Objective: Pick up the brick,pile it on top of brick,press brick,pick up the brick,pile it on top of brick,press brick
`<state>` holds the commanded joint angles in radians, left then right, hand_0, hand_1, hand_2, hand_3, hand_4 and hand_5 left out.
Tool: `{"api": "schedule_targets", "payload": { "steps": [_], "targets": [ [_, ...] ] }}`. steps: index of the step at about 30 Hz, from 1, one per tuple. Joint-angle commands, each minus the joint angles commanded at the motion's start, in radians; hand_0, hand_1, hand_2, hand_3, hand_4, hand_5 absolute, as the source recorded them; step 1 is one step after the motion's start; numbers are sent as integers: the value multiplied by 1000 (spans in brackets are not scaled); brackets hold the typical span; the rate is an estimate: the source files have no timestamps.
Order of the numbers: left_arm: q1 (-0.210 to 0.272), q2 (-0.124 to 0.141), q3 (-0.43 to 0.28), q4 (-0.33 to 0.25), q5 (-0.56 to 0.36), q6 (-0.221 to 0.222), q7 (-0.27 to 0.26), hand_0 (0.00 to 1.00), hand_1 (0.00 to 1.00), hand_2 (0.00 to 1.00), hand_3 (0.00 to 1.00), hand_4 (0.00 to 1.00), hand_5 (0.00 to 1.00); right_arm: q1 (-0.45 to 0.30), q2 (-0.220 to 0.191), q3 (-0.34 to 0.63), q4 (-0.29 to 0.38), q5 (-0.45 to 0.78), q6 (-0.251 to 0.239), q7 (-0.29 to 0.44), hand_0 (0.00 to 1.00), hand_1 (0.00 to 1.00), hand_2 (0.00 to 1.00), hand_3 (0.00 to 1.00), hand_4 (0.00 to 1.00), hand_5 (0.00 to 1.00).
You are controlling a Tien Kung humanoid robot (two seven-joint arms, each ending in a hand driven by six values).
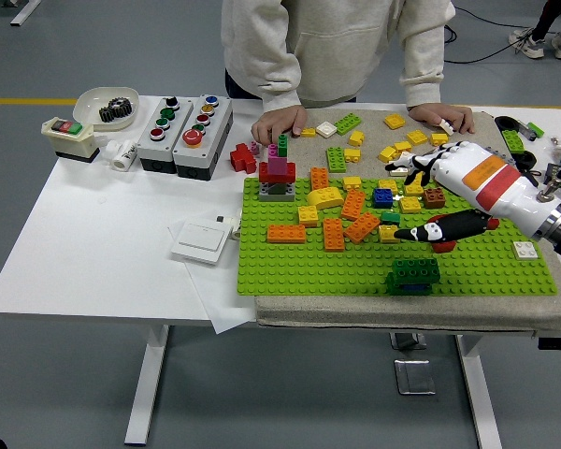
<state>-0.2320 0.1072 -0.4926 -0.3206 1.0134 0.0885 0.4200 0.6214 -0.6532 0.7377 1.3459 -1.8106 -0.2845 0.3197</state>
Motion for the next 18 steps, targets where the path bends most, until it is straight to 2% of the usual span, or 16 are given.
{"api": "schedule_targets", "payload": {
  "steps": [2,3,7,14,15,18],
  "targets": [
    [6,-2,-4,2,7,-1,1,646,710,721,587,665,663,-22,6,26,9,65,11,-24,805,722,804,847,998,812],
    [9,-3,-7,3,11,-2,2,648,709,723,587,664,661,-32,7,37,15,97,16,-37,839,775,831,847,998,820],
    [17,-5,-14,5,21,-4,5,648,709,723,587,664,661,-66,8,70,32,155,31,-81,839,775,831,847,998,820],
    [30,-10,-20,11,25,1,4,648,709,724,586,665,663,-144,11,146,62,93,43,-83,863,799,836,839,974,839],
    [31,-10,-21,11,26,1,4,649,708,724,587,664,661,-152,12,153,65,87,42,-81,829,772,811,773,917,820],
    [35,-12,-22,13,23,4,4,649,708,724,587,664,661,-196,20,193,85,52,43,-67,829,772,811,773,917,820]
  ]
}}
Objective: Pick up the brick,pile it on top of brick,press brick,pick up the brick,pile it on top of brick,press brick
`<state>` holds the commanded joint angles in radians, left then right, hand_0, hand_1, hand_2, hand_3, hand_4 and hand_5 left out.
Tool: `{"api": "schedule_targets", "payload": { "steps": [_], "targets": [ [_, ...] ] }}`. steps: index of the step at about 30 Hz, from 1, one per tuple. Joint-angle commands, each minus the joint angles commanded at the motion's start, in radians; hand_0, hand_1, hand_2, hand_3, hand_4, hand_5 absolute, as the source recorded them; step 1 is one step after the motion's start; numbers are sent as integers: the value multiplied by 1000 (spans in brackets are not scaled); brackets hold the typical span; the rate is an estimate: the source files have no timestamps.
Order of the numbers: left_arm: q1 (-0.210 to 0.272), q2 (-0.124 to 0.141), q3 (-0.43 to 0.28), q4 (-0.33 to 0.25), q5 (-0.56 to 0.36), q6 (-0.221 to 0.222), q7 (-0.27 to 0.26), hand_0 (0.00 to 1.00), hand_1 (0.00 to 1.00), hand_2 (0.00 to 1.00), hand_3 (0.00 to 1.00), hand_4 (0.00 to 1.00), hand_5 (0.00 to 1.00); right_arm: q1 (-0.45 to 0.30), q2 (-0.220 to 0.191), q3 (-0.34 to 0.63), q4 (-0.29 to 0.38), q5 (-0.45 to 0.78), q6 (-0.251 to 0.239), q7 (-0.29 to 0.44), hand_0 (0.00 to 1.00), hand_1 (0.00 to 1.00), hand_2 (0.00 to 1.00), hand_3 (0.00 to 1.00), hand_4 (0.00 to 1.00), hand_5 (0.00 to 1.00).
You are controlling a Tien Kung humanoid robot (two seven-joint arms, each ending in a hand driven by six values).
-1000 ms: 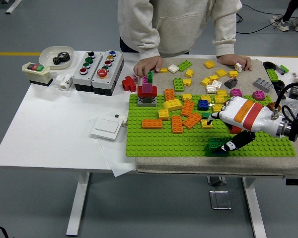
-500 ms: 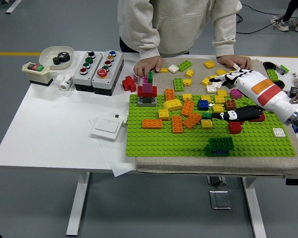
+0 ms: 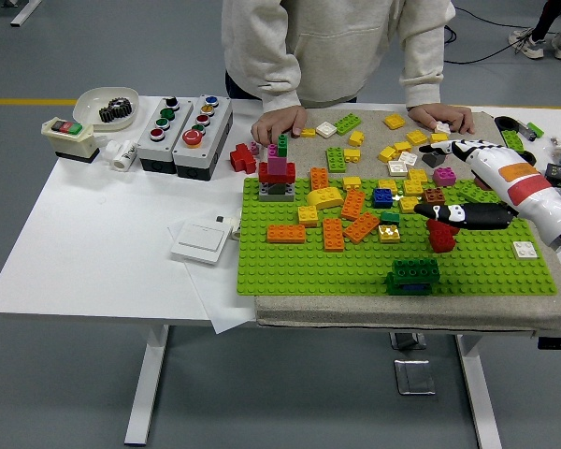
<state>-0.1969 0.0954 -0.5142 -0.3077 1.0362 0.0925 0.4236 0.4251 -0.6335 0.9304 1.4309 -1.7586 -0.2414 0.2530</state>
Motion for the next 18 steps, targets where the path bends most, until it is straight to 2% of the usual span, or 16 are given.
{"api": "schedule_targets", "payload": {
  "steps": [2,3,8,10,18],
  "targets": [
    [1,0,0,0,0,0,0,649,708,724,587,664,661,-24,4,20,13,-19,0,8,829,772,811,773,917,820],
    [2,0,0,0,0,0,0,649,707,726,586,662,660,-38,6,31,21,-31,-1,11,782,727,767,658,878,798],
    [4,0,-2,0,4,-1,0,649,707,726,586,662,660,-107,12,80,64,-100,-2,21,782,727,767,658,878,798],
    [4,0,-3,0,8,-2,0,651,709,726,586,661,658,-129,12,89,78,-137,1,20,753,709,753,622,863,791],
    [4,1,-7,0,18,-5,1,651,708,726,585,662,659,-176,13,97,107,-238,16,15,743,700,744,610,852,781]
  ]
}}
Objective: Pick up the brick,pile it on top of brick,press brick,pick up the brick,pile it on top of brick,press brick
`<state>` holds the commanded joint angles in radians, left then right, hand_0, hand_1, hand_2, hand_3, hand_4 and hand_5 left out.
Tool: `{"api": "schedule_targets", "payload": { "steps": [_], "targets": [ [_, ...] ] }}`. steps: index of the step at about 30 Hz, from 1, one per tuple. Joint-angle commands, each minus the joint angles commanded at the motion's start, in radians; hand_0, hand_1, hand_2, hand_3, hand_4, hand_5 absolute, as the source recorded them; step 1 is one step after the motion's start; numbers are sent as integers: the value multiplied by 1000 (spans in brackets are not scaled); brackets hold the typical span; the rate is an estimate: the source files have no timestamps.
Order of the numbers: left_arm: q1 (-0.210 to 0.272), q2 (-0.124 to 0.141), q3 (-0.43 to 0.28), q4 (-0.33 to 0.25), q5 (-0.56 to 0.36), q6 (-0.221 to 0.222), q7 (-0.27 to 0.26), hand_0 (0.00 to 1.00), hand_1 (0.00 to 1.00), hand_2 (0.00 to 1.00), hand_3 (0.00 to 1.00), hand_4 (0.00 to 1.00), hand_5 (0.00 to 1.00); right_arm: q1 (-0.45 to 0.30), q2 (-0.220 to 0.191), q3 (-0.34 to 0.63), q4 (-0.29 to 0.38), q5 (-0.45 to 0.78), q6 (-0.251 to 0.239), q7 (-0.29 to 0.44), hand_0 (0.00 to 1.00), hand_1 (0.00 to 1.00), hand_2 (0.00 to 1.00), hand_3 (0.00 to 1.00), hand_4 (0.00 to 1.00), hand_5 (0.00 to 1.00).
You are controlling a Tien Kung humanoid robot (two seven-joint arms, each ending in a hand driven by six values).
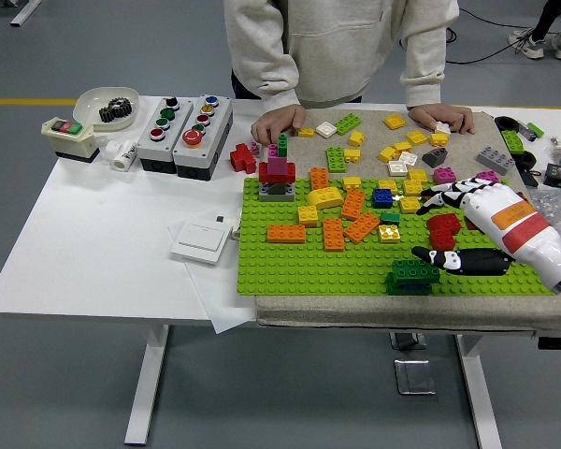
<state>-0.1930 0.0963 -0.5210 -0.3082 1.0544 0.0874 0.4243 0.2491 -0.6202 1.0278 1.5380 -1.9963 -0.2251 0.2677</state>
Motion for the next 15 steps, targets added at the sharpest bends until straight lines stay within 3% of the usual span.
{"api": "schedule_targets", "payload": {
  "steps": [15],
  "targets": [
    [-6,1,3,-1,-3,0,-2,655,708,725,586,663,658,-101,-5,0,128,-86,-5,10,709,659,706,589,837,765]
  ]
}}
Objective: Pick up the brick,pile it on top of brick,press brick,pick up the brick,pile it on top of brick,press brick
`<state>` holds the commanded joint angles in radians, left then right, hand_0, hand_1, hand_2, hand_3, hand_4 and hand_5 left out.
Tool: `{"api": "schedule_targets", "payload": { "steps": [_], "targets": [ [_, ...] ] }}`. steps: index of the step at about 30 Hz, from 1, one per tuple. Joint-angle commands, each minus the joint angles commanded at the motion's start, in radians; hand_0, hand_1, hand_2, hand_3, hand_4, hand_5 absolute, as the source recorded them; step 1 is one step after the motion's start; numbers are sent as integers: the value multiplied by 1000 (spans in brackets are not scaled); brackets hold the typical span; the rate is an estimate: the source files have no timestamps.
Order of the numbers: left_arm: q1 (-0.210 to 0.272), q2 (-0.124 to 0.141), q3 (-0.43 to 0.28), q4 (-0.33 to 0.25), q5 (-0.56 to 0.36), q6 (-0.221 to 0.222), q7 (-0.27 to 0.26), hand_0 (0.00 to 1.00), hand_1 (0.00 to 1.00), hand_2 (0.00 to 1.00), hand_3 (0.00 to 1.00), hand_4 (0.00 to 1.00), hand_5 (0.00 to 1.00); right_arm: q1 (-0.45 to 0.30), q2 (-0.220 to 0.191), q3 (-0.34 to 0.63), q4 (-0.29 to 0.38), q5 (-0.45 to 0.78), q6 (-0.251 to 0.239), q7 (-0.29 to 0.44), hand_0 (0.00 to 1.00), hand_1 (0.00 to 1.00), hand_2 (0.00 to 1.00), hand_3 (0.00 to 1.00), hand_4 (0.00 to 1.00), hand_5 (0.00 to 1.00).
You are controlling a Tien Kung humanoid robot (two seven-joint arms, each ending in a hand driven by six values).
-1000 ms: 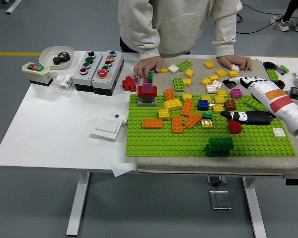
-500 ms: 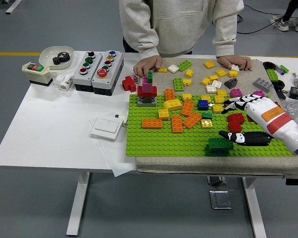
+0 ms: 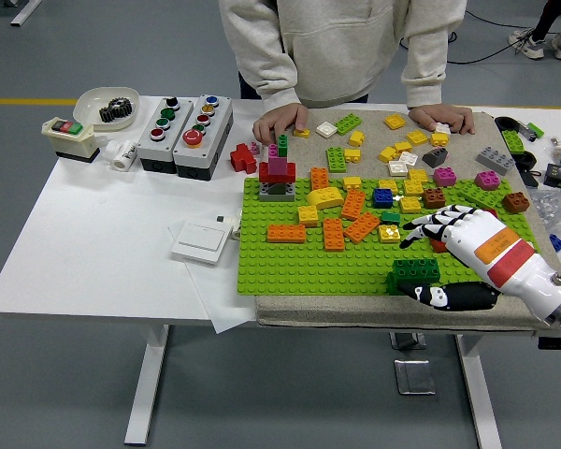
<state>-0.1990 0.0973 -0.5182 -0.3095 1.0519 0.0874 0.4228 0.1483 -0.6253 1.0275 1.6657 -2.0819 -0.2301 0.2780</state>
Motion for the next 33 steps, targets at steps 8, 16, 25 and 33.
{"api": "schedule_targets", "payload": {
  "steps": [8,16,25,33],
  "targets": [
    [-4,0,7,0,-12,3,-2,653,709,726,587,663,658,10,0,-50,-26,-22,15,3,711,661,706,586,836,760],
    [-6,-1,12,-1,-21,6,-2,654,710,726,587,662,660,24,9,-73,-69,-40,20,6,712,661,706,587,837,751],
    [-7,-2,9,-1,-17,5,-1,654,712,726,587,662,659,21,11,-81,-89,-47,22,7,714,662,706,588,840,733],
    [-9,-1,10,-1,-17,5,-1,654,712,726,587,662,661,17,12,-76,-94,-60,21,8,715,662,707,588,843,727]
  ]
}}
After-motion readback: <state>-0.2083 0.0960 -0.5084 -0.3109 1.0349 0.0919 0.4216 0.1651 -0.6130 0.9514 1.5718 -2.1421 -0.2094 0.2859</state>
